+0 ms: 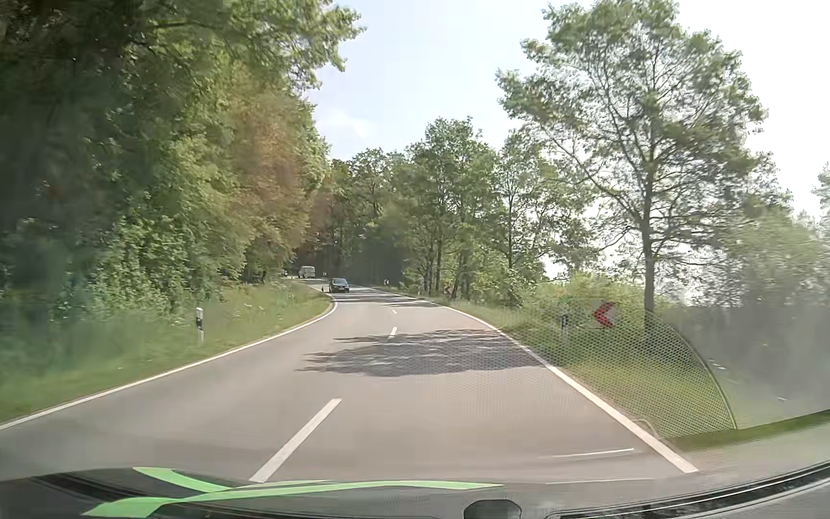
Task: Follow the waypoints while adhering to traffic rules and regulations
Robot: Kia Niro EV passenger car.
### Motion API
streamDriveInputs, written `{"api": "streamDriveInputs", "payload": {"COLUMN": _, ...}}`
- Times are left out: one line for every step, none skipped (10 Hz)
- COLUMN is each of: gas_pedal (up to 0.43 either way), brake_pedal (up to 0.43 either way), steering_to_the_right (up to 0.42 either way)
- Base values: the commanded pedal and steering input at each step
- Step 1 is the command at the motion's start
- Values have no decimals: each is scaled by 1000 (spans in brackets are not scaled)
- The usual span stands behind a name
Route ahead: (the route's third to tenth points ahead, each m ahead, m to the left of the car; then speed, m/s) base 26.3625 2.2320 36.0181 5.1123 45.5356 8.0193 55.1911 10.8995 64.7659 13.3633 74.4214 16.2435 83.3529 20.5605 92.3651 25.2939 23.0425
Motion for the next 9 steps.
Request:
{"api": "streamDriveInputs", "payload": {"gas_pedal": 0, "brake_pedal": 213, "steering_to_the_right": -19}}
{"api": "streamDriveInputs", "payload": {"gas_pedal": 0, "brake_pedal": 213, "steering_to_the_right": -21}}
{"api": "streamDriveInputs", "payload": {"gas_pedal": 0, "brake_pedal": 220, "steering_to_the_right": -24}}
{"api": "streamDriveInputs", "payload": {"gas_pedal": 0, "brake_pedal": 220, "steering_to_the_right": -28}}
{"api": "streamDriveInputs", "payload": {"gas_pedal": 0, "brake_pedal": 220, "steering_to_the_right": -31}}
{"api": "streamDriveInputs", "payload": {"gas_pedal": 0, "brake_pedal": 220, "steering_to_the_right": -33}}
{"api": "streamDriveInputs", "payload": {"gas_pedal": 0, "brake_pedal": 213, "steering_to_the_right": -32}}
{"api": "streamDriveInputs", "payload": {"gas_pedal": 0, "brake_pedal": 213, "steering_to_the_right": -32}}
{"api": "streamDriveInputs", "payload": {"gas_pedal": 0, "brake_pedal": 201, "steering_to_the_right": -33}}
